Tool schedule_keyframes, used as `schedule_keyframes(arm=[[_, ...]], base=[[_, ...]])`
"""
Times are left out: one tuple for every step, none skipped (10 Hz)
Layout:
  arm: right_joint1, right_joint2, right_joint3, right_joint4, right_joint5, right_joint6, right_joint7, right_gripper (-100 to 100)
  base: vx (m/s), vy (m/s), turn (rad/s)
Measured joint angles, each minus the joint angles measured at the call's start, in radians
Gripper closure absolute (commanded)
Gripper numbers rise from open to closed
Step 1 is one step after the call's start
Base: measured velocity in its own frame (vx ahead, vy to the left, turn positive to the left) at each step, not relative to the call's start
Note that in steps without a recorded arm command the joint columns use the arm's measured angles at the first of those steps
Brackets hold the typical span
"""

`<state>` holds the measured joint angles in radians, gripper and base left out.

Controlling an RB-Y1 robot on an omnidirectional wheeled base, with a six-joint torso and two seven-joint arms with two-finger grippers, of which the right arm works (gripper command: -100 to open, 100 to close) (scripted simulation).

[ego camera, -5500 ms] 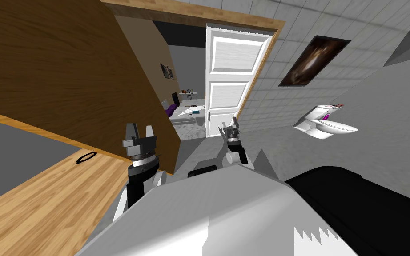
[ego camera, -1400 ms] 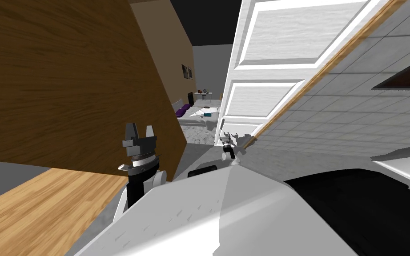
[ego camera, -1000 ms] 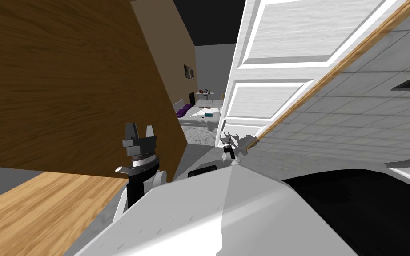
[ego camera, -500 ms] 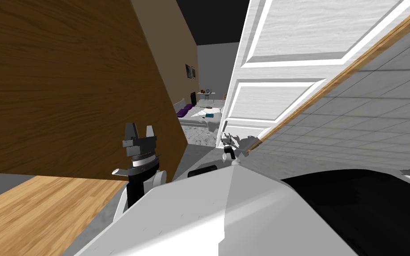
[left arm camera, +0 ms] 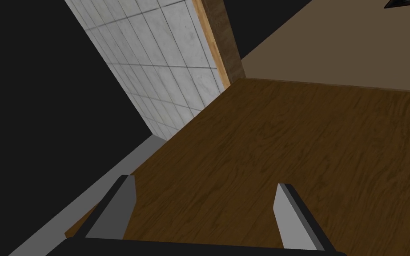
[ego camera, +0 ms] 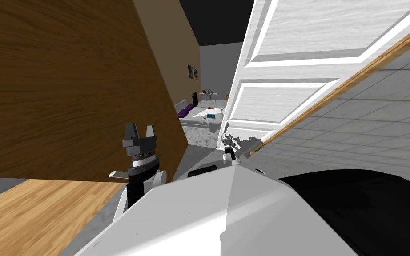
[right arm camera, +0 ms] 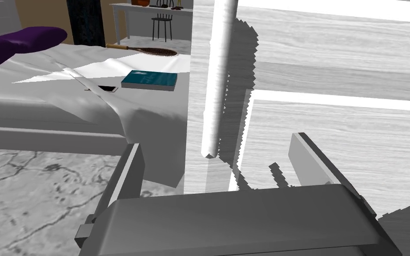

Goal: Pull the door open

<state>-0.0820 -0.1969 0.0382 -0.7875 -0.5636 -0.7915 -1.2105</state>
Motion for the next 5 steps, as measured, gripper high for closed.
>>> schedule_keyframes(arm=[[-0.017,-0.003,0.001,0.041,-0.008,-0.012,-0.021,-100],[-0.021,-0.005,0.000,0.058,-0.017,-0.018,-0.039,-100],[-0.023,-0.005,-0.001,0.072,-0.024,-0.022,-0.052,-100],[-0.034,-0.007,0.000,0.104,-0.031,-0.033,-0.070,-100],[-0.042,-0.010,0.000,0.126,-0.038,-0.040,-0.087,-100]], base=[[0.090,-0.038,0.053],[0.076,-0.034,0.055],[0.070,-0.037,0.054],[0.062,-0.035,0.059],[0.066,-0.043,0.060]])
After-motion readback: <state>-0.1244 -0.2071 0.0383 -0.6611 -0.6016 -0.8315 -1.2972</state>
